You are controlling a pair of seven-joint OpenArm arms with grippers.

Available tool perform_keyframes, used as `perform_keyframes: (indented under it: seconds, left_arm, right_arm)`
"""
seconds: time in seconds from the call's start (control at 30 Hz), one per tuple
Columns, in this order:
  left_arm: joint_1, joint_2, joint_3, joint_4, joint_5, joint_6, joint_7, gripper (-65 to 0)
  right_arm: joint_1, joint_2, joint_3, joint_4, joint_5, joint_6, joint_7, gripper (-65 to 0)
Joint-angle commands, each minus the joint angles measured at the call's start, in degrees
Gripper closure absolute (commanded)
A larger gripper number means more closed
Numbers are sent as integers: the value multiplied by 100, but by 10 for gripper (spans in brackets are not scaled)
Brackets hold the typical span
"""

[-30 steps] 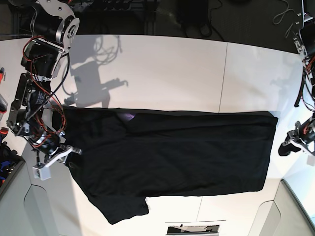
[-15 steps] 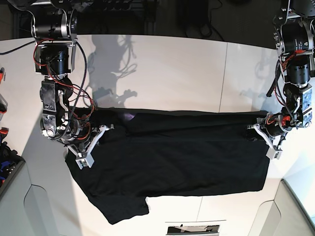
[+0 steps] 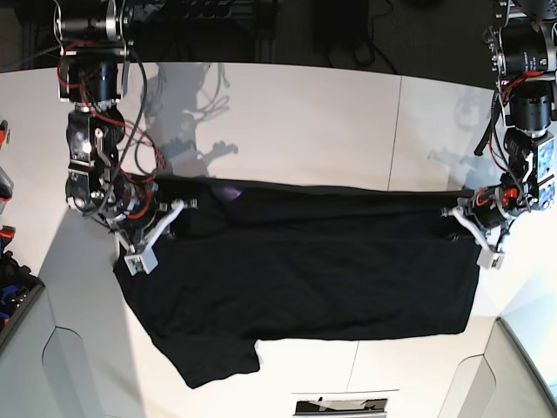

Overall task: Layout the t-shirt on the table in an organized manner, then fold the t-shirt properly
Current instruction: 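Carry the held shirt corners with both grippers back toward the collar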

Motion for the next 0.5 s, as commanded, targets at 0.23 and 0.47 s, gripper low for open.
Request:
perform_keyframes:
  seconds: [0.23, 0.47]
  left_arm:
    - [1353, -452, -63, 1939, -833, 27, 1110, 0]
    - [2745, -448, -935, 3195, -968, 27, 1213, 0]
  right_arm:
    - [-1012, 533, 2, 1397, 442, 37, -691, 0]
    - [-1923, 973, 2, 2323, 656, 35, -863, 0]
